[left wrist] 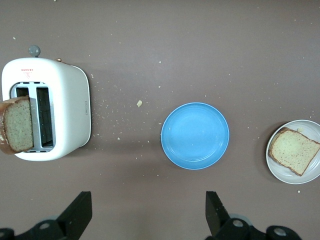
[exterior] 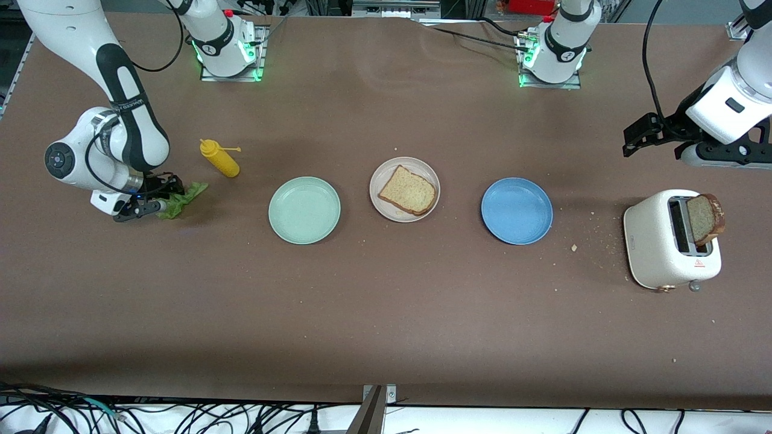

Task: Make sandwich in beige plate with both arms
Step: 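Reach the right gripper down and grasp the green lettuce leaf, then carry the lettuce with the right gripper over the toast on the beige plate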

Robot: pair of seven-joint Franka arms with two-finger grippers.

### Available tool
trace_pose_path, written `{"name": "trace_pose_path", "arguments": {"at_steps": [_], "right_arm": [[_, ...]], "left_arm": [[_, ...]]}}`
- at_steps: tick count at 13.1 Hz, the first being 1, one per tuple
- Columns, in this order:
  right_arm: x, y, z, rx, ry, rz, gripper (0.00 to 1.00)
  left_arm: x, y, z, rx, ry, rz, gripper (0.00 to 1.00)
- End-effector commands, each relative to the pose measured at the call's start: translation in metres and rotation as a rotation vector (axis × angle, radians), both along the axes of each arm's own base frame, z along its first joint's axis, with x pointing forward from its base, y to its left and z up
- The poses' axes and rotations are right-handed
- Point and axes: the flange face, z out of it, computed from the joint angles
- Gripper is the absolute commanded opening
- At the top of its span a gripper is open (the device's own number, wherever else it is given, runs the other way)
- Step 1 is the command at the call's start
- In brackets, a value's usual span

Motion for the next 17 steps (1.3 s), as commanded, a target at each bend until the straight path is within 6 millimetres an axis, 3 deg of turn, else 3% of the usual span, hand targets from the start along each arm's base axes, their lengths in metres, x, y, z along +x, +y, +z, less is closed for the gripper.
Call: {"name": "trace_pose_path", "arguments": {"at_steps": [1, 4, 6, 10, 13, 15, 17], "right_arm": [[0.012, -0.001, 0.013, -0.023, -0.03, 0.031, 0.0], [0.033, -0.002, 0.043, -0.031, -0.08, 0.077, 0.0], [0.052, 0.0, 0.074, -0.027, -0.082, 0.1, 0.0], [0.099, 0.015, 0.168, 0.0, -0.024, 0.018, 0.0], [0.107, 0.084, 0.213, 0.021, 0.003, -0.147, 0.0], [0.105, 0.17, 0.229, 0.019, 0.033, -0.273, 0.0], [0.09, 0.257, 0.23, 0.004, 0.067, -0.426, 0.0]], "left_arm": [[-0.002, -0.001, 0.003, -0.024, 0.0, 0.009, 1.0], [-0.002, -0.001, 0.004, -0.024, -0.002, 0.009, 1.0], [-0.002, -0.001, 0.003, -0.024, 0.0, 0.008, 1.0], [-0.002, -0.001, 0.003, -0.024, 0.001, 0.009, 1.0], [-0.002, 0.003, 0.002, -0.025, 0.004, 0.015, 1.0], [-0.002, 0.003, 0.003, -0.025, 0.003, 0.015, 1.0], [-0.002, 0.005, 0.003, -0.025, 0.003, 0.018, 1.0]]}}
